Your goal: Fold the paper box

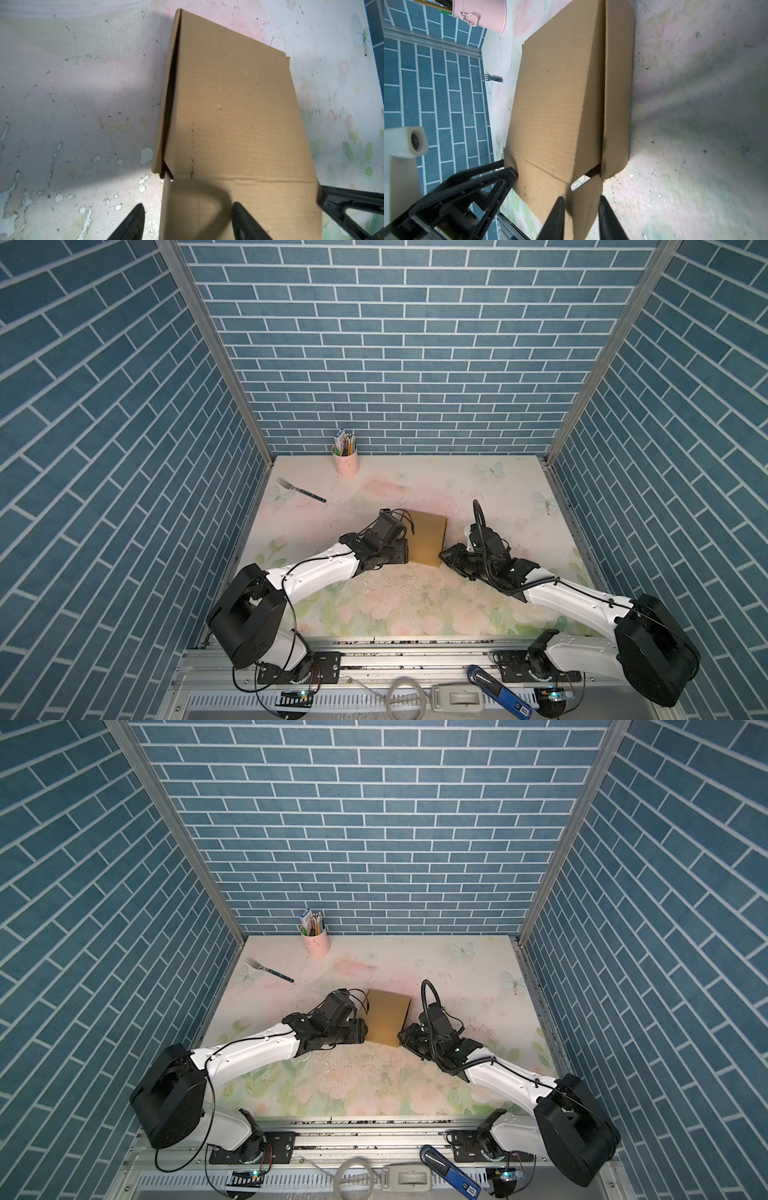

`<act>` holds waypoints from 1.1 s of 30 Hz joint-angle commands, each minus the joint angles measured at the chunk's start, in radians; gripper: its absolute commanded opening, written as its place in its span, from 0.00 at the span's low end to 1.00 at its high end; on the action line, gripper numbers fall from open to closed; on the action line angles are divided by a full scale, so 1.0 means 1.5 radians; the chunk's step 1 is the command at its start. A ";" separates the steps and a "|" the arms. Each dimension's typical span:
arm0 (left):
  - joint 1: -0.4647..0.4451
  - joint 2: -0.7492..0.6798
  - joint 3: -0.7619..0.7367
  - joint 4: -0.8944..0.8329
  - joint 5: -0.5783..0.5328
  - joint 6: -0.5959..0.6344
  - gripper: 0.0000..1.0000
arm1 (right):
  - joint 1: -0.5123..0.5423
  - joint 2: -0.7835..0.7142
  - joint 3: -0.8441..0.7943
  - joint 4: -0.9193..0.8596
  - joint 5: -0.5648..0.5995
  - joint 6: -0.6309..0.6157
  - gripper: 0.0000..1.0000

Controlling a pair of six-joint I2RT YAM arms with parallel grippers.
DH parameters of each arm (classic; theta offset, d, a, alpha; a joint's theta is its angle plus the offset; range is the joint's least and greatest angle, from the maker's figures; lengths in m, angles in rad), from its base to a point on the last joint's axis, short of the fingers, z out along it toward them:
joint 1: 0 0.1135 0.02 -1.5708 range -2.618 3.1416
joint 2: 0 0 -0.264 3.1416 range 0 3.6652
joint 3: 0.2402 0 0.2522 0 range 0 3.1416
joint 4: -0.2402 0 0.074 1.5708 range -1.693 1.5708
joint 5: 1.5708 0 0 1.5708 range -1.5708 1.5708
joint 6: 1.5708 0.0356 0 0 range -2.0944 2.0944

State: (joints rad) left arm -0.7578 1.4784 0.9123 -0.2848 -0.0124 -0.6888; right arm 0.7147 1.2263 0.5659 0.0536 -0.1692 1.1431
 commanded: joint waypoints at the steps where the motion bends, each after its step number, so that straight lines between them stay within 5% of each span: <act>1: 0.002 -0.005 0.014 -0.030 -0.013 0.014 0.68 | -0.001 0.000 0.024 -0.020 0.017 -0.019 0.30; 33: 0.012 0.041 0.018 0.001 0.014 0.017 0.69 | 0.003 0.055 0.027 0.032 -0.003 0.002 0.29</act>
State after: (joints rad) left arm -0.7437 1.5227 0.9428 -0.2848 0.0032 -0.6651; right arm 0.7151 1.3109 0.6212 0.0887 -0.1829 1.1286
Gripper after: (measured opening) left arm 0.686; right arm 0.287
